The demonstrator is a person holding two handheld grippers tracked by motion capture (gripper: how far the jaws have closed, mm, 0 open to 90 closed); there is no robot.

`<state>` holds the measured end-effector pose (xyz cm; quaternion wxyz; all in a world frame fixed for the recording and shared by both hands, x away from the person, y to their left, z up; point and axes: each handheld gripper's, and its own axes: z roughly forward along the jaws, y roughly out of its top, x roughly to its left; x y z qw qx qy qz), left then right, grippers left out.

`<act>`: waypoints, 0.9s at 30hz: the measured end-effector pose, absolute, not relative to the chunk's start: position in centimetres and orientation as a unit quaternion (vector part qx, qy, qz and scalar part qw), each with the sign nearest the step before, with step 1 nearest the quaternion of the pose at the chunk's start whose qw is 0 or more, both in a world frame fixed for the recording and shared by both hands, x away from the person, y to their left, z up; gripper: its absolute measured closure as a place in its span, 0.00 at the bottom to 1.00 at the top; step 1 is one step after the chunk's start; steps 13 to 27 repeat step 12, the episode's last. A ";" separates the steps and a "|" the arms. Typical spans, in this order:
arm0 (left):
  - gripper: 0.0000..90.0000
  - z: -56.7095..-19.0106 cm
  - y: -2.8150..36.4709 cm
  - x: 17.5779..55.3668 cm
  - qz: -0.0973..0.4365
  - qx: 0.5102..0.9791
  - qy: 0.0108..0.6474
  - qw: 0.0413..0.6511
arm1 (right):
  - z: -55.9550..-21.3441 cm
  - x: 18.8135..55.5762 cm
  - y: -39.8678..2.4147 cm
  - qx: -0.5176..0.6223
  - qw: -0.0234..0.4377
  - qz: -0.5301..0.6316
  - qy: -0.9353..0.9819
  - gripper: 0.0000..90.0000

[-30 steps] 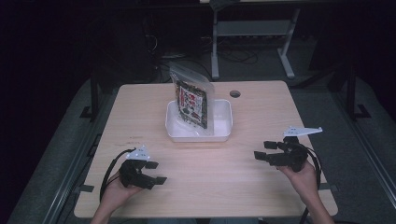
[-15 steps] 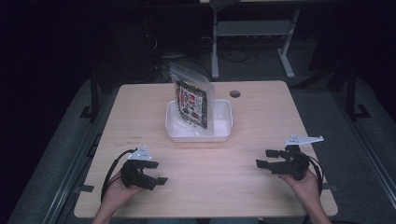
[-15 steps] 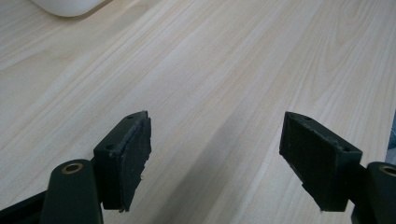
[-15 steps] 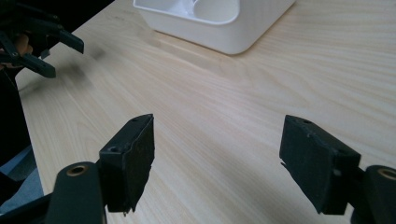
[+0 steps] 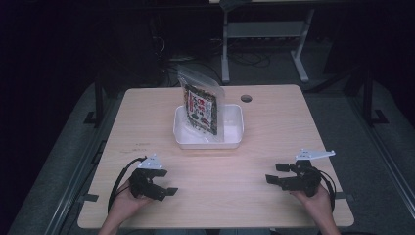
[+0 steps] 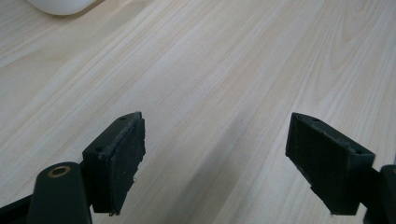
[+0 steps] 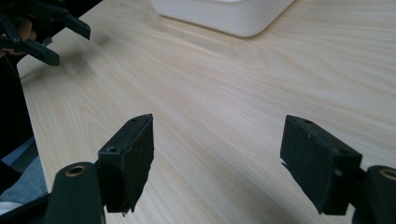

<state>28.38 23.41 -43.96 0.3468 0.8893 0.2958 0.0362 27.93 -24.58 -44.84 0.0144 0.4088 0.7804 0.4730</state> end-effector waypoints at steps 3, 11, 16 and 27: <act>0.21 -44.0 23.4 28.3 0.039 0.892 0.293 0.342 | -45.1 27.7 -24.2 0.404 0.016 0.467 0.787 0.27; 0.21 -44.0 23.6 28.2 0.046 0.891 0.295 0.342 | -45.3 27.0 -22.6 0.382 0.015 0.456 0.803 0.26; 0.21 -43.9 23.7 28.2 0.046 0.891 0.295 0.342 | -45.2 27.0 -22.5 0.379 0.019 0.456 0.805 0.26; 0.21 -43.9 23.7 28.2 0.046 0.891 0.295 0.342 | -45.2 27.0 -22.5 0.379 0.019 0.456 0.805 0.26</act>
